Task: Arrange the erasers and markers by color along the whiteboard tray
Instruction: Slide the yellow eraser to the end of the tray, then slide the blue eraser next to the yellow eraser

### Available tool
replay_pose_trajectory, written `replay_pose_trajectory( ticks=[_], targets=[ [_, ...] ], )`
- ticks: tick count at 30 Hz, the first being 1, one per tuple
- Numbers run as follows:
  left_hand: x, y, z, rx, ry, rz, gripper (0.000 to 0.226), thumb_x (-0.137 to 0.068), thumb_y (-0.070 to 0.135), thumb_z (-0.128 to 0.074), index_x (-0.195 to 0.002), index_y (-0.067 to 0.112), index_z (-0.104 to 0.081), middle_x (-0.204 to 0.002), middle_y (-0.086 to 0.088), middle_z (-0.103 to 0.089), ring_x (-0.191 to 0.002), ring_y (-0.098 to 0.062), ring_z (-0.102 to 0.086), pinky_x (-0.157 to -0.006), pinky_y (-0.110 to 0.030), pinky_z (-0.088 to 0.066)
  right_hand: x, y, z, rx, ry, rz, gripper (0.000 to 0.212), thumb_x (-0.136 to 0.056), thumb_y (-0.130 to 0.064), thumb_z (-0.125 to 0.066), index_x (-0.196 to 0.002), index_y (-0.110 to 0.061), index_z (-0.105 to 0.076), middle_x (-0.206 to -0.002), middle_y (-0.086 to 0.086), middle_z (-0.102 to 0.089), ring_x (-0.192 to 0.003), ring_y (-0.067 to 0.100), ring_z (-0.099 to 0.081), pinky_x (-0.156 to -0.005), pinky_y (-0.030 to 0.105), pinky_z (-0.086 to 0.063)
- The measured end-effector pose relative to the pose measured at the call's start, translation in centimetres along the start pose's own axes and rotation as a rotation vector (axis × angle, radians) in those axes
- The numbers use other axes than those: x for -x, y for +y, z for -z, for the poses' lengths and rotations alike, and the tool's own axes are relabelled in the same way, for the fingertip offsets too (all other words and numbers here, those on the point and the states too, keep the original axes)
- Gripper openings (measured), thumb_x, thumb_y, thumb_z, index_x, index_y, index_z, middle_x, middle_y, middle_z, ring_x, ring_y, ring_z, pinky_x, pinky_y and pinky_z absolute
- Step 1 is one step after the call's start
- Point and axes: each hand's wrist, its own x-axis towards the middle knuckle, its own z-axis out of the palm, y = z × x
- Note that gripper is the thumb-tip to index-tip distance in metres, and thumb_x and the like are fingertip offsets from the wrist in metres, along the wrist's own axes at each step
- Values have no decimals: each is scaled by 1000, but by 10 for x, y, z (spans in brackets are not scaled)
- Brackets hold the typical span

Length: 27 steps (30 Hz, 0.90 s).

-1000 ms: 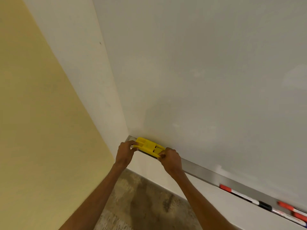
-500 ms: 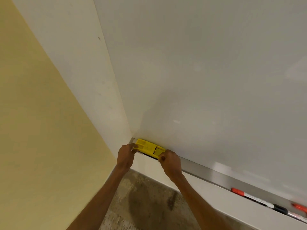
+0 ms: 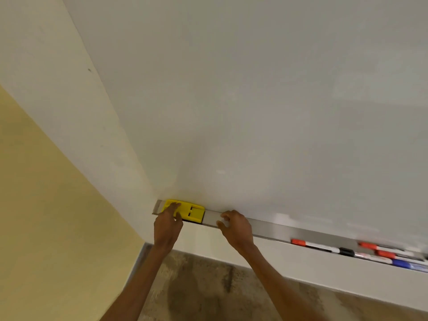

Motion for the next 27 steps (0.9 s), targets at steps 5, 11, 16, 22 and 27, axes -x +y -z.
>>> replay_pose_trajectory(
  ticks=[5,11,16,22,27],
  targets=[
    [22,58,-28,87,-34,-75,32,-89,13,-55,-120,17,-61,-100,-14,-73,-88,-34,-66,-77,-39,-52,28,40,49,-15,111,-76,29,-90,-40,-60,-109,-20,-67,-109,-3,-68,-95,14,-63,-81,24,-48],
    [63,134,-77,145,-103,-250,28,-90,18,-59,-116,10,-64,-108,-11,-73,-92,-29,-69,-84,-36,-54,66,107,120,11,248,-197,19,-90,-31,-56,-101,-20,-67,-99,-3,-67,-89,17,-63,-73,27,-50],
    [105,201,-129,140,-195,-231,37,-91,25,-59,-124,8,-59,-113,-14,-71,-103,-31,-66,-92,-40,-50,105,183,191,7,369,-334,19,-90,-25,-57,-104,-17,-67,-102,3,-68,-92,21,-64,-78,34,-54],
    [168,294,-202,135,-298,-165,48,-91,30,-58,-132,6,-51,-128,-17,-62,-121,-35,-54,-100,-41,-44,156,294,279,18,445,-494,17,-91,-26,-55,-100,-16,-66,-99,7,-68,-93,29,-64,-75,34,-50],
    [227,376,-265,164,-367,-179,52,-90,33,-60,-132,5,-50,-131,-17,-60,-123,-34,-52,-101,-41,-43,190,381,346,-9,520,-550,18,-94,-26,-53,-100,-13,-64,-98,11,-70,-88,31,-65,-75,37,-52]
  ],
)
